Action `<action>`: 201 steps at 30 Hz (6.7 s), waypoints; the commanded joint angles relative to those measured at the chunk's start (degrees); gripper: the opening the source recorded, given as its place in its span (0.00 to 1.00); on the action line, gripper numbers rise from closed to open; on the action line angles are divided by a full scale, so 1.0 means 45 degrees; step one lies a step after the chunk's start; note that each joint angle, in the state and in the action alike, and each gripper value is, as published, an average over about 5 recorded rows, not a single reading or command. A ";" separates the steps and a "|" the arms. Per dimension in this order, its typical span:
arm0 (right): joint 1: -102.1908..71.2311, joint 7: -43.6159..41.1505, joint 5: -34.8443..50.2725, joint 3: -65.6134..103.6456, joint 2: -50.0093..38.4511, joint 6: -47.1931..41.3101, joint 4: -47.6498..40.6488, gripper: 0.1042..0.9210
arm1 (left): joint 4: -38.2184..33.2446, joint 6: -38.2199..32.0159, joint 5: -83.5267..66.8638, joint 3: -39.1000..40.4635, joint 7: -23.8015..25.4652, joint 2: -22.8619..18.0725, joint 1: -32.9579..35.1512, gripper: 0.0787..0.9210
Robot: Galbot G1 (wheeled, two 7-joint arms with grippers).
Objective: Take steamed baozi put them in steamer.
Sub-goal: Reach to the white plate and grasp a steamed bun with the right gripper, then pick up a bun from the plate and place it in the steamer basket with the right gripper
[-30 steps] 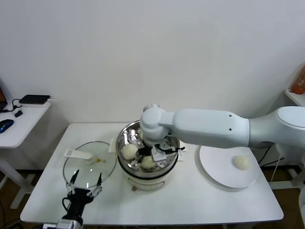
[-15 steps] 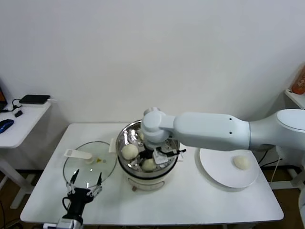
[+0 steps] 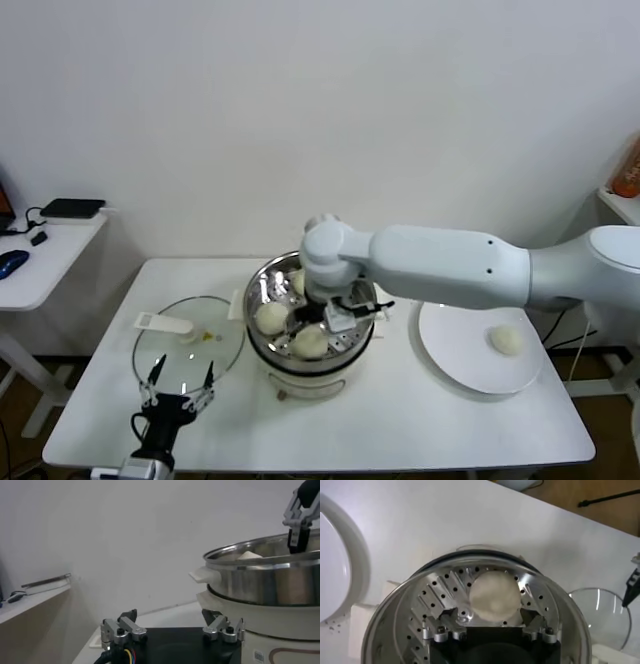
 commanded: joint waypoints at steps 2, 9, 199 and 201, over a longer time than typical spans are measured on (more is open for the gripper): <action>0.1179 -0.0037 0.1315 0.0473 -0.0315 0.0006 -0.0232 0.88 | 0.0003 0.0018 -0.0006 0.0062 0.0006 -0.0006 0.0000 0.88; 0.3372 0.0166 0.4548 -0.1147 -0.1948 -0.3051 -0.0461 0.88 | -0.0059 0.0017 -0.0008 0.0121 0.0014 0.0030 0.0036 0.88; 0.1177 0.2273 1.4912 -0.3972 -0.0730 -1.0947 -0.5407 0.73 | -0.0239 -0.0252 -0.0178 0.0586 -0.0204 0.0108 0.0184 0.88; 0.1150 0.2316 1.4912 -0.3954 -0.0718 -1.0947 -0.5407 0.73 | -0.0237 -0.0252 -0.0178 0.0588 -0.0205 0.0105 0.0180 0.88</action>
